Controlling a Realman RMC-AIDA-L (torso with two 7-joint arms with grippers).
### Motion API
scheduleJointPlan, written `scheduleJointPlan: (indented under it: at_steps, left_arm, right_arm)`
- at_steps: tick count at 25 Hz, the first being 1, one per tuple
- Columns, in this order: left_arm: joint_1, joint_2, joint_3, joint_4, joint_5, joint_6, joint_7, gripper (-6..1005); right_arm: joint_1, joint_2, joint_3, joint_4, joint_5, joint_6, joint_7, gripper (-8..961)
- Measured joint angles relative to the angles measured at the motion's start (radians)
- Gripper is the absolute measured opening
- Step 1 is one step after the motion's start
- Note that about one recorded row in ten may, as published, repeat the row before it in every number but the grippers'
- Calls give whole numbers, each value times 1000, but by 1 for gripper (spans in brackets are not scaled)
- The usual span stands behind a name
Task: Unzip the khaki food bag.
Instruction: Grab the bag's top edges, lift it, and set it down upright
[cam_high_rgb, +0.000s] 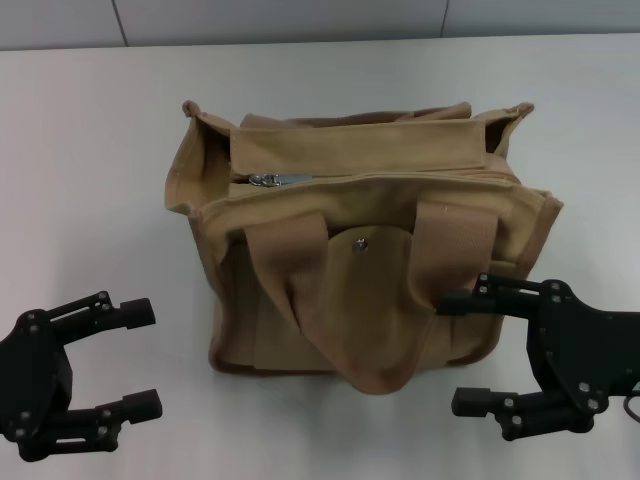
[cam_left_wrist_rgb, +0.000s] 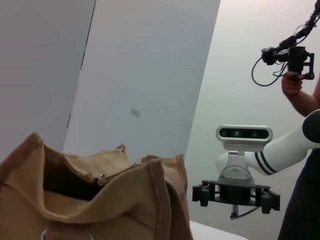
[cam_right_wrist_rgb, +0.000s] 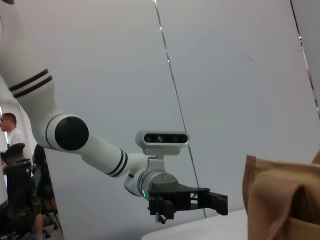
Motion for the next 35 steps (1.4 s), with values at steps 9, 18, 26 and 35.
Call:
scheduleJointPlan:
  at_steps: [9,18,26,35]
  left_arm:
    - [-2,-6,-6,-3,0,-2,5,863]
    - [6,-72,-84,-4,-5,-112,14,862]
    - [-33,-146,-83,-12,-2,-223,20,861]
    - [-94,-147,-83,-101,-3,-276,57,859]
  right_arm:
    - [8,4,-1,1,-2,7,0,849]
    - [6,4,9,22,6,38,-5,848]
    - [8,5,12,26,9,61,-7,848]
    - [8,7,15,47,10,87,-7,848]
